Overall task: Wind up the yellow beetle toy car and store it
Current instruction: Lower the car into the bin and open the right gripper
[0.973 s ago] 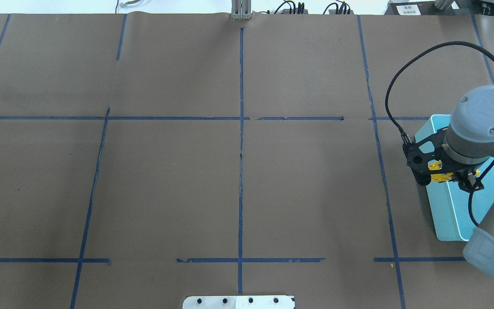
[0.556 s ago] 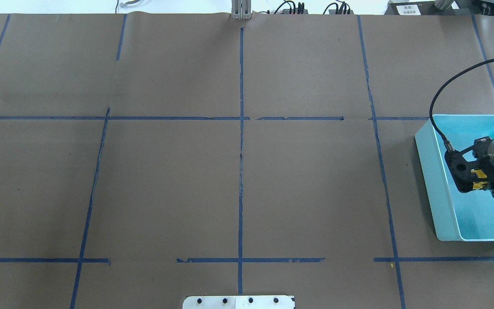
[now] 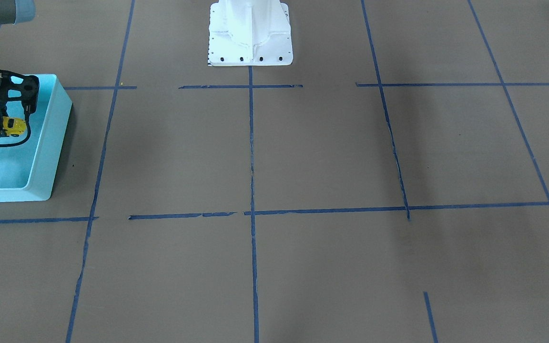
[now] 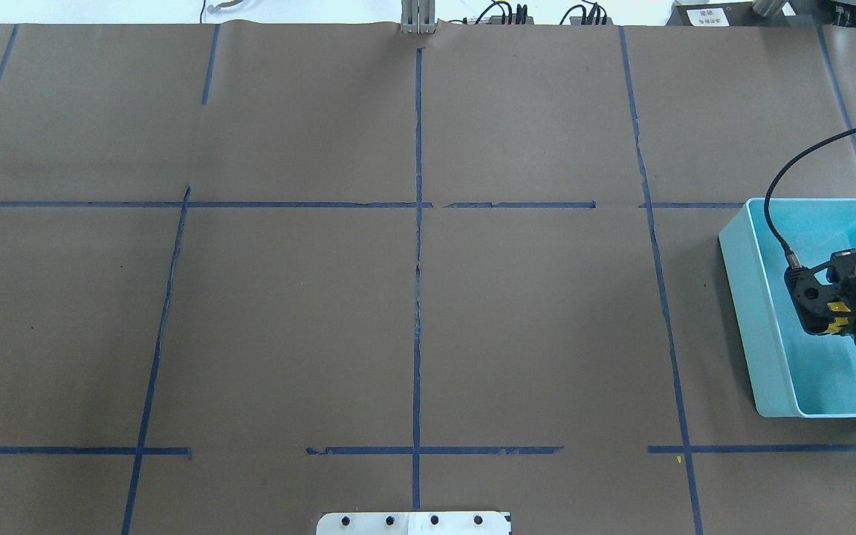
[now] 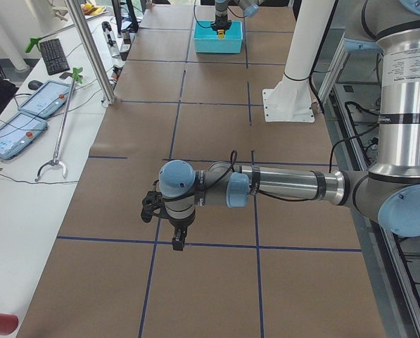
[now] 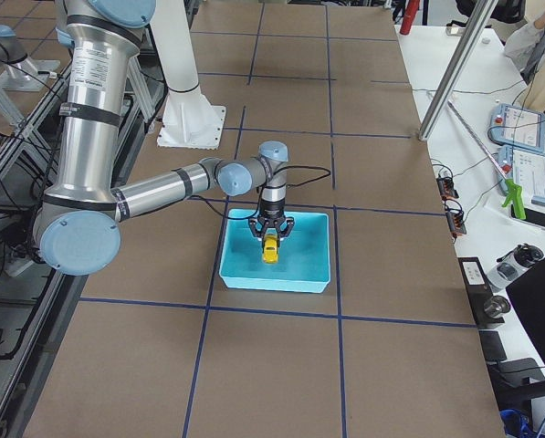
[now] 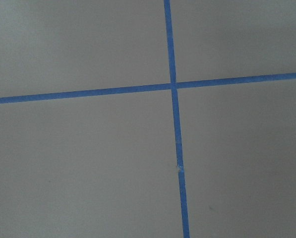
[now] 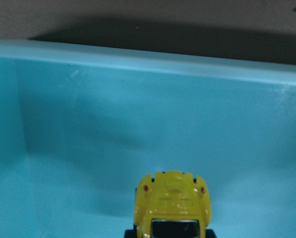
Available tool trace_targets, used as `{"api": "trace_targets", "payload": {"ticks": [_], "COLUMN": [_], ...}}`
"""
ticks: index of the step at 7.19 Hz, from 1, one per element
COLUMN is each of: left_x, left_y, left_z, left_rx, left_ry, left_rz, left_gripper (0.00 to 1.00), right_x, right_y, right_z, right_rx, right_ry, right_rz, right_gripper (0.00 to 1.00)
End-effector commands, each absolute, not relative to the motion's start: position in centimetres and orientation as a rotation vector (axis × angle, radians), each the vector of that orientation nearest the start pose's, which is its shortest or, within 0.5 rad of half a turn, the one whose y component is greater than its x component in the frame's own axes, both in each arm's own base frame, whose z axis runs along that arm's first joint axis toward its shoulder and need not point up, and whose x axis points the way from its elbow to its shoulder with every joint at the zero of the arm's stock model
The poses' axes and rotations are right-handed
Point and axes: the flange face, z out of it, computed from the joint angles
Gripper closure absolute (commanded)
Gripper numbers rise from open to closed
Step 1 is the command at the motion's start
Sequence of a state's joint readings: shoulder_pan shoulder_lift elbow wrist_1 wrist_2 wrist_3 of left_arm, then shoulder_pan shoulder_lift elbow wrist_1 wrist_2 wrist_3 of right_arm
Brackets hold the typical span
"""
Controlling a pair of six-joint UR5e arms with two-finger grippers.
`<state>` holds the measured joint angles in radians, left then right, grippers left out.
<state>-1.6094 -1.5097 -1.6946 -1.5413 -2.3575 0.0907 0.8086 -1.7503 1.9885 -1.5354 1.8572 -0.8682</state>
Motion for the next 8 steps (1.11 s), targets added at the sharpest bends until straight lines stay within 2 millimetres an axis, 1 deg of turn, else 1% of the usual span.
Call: {"api": "trace_targets", "payload": {"ticks": [1, 2, 4, 5, 7, 8], "left_x": [-8.1, -8.0, -8.0, -8.0, -8.0, -8.0], "left_y": [-46.5, -46.5, -46.6, -46.6, -46.6, -46.6], "left_z": [62.9, 62.9, 62.9, 63.0, 63.1, 63.0], "left_rx": [0.080, 0.081, 0.081, 0.079, 0.078, 0.079], "left_ry": [0.785, 0.783, 0.783, 0.784, 0.782, 0.784], "left_rz": [0.062, 0.064, 0.064, 0.063, 0.062, 0.063], "left_gripper": [0.00, 0.00, 0.00, 0.00, 0.00, 0.00], "right_x": [-22.4, -22.4, -22.5, -23.0, -23.2, -23.2], "right_y": [-38.5, -38.5, -38.5, -39.1, -39.1, -39.0], "right_z": [56.4, 56.4, 56.0, 55.0, 54.8, 54.8], "right_rx": [0.309, 0.309, 0.318, 0.341, 0.345, 0.345], "right_ry": [-0.304, -0.306, -0.308, -0.310, -0.324, -0.344], "right_rz": [-1.641, -1.641, -1.640, -1.637, -1.632, -1.633], "right_gripper": [0.63, 0.58, 0.40, 0.34, 0.25, 0.12]}}
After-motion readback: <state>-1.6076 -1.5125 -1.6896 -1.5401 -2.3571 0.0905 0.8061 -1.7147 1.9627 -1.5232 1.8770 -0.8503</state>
